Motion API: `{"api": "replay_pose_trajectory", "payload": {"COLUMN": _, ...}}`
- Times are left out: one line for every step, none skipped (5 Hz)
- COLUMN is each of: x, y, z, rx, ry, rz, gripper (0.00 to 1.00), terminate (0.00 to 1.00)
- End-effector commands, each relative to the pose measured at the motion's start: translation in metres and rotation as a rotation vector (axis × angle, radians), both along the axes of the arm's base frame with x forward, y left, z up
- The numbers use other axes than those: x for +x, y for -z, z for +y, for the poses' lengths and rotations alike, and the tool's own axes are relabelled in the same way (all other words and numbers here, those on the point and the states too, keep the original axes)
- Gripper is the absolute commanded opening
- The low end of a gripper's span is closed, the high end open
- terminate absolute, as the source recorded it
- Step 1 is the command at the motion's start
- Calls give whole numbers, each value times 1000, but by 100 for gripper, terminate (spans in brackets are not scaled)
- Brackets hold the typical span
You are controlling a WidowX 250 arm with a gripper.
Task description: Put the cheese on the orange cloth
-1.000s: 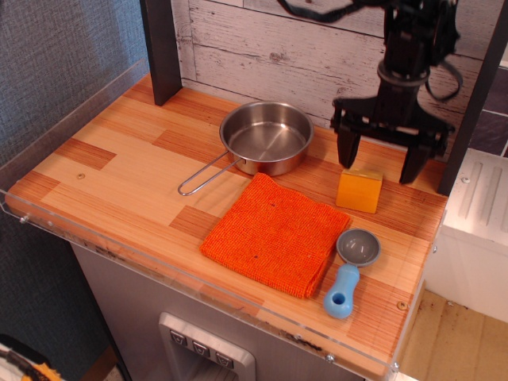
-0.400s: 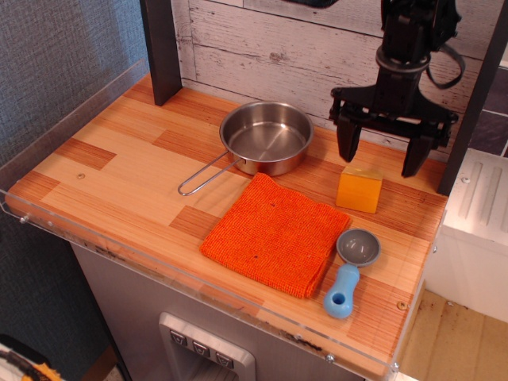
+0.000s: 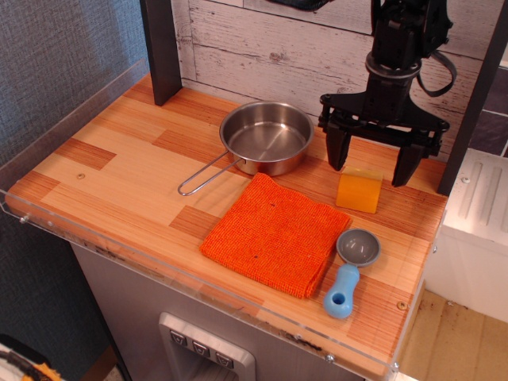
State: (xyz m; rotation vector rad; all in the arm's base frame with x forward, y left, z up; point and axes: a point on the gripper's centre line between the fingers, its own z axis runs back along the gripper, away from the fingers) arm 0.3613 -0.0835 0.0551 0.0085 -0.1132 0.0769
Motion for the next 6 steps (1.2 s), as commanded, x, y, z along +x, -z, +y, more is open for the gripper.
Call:
{"api": "replay_pose_trajectory", "payload": {"x": 4, "y": -19, "z": 9, "rx": -2, "ry": -3, "rz": -58, "gripper": 100, "terminate": 0}}
{"api": "replay_pose_trajectory", "payload": {"x": 6, "y": -9, "z": 10, "rx": 5, "ry": -8, "rz": -43, "gripper": 100, "terminate": 0}}
{"api": "replay_pose_trajectory", "payload": {"x": 6, "y": 3, "z": 11, "rx": 11, "ry": -13, "rz": -28, "gripper": 100, "terminate": 0}}
{"api": "replay_pose_trajectory", "payload": {"x": 3, "y": 14, "z": 12, "rx": 13, "ry": -16, "rz": -8, "gripper": 100, "terminate": 0}}
{"api": "replay_pose_trajectory", "payload": {"x": 3, "y": 28, "z": 11, "rx": 21, "ry": -17, "rz": 7, "gripper": 100, "terminate": 0}}
{"api": "replay_pose_trajectory", "payload": {"x": 4, "y": 37, "z": 10, "rx": 19, "ry": -1, "rz": 17, "gripper": 100, "terminate": 0}}
